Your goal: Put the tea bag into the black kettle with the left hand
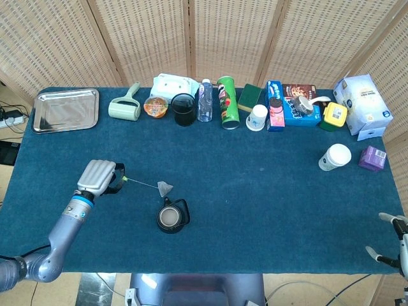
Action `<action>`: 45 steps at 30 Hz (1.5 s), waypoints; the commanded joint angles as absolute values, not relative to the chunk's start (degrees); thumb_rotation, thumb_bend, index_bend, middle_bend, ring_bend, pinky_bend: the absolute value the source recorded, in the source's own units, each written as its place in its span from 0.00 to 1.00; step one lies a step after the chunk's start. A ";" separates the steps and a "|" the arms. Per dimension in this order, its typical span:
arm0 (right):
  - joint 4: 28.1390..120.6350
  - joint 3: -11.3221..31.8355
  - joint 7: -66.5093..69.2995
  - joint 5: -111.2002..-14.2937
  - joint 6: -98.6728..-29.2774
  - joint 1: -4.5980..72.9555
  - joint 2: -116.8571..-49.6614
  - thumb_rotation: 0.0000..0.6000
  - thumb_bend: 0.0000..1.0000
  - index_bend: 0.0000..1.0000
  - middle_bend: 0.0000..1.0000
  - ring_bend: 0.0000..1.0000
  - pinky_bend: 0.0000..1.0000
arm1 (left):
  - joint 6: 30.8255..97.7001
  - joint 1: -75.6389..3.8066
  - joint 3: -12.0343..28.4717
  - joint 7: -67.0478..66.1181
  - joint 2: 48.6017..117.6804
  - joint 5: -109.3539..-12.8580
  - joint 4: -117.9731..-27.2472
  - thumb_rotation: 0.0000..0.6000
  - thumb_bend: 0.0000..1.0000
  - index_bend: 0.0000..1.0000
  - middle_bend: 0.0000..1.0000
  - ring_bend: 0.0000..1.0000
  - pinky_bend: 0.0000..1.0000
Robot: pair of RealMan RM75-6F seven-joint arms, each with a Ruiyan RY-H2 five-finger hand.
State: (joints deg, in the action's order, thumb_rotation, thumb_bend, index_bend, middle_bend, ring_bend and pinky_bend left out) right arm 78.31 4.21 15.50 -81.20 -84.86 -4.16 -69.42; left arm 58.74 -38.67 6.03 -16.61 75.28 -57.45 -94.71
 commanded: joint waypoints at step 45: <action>75.95 3.26 19.00 -81.97 -87.52 -6.39 -70.67 1.00 0.19 0.25 0.30 0.19 0.15 | 60.08 -37.69 9.95 -8.77 63.15 -74.44 -116.25 1.00 0.55 0.74 1.00 1.00 0.90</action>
State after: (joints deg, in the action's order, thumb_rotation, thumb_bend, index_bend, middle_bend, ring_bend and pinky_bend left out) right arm 76.02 3.27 18.93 -81.96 -87.48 -6.35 -70.63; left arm 60.39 -37.47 9.92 -8.52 63.14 -74.63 -115.94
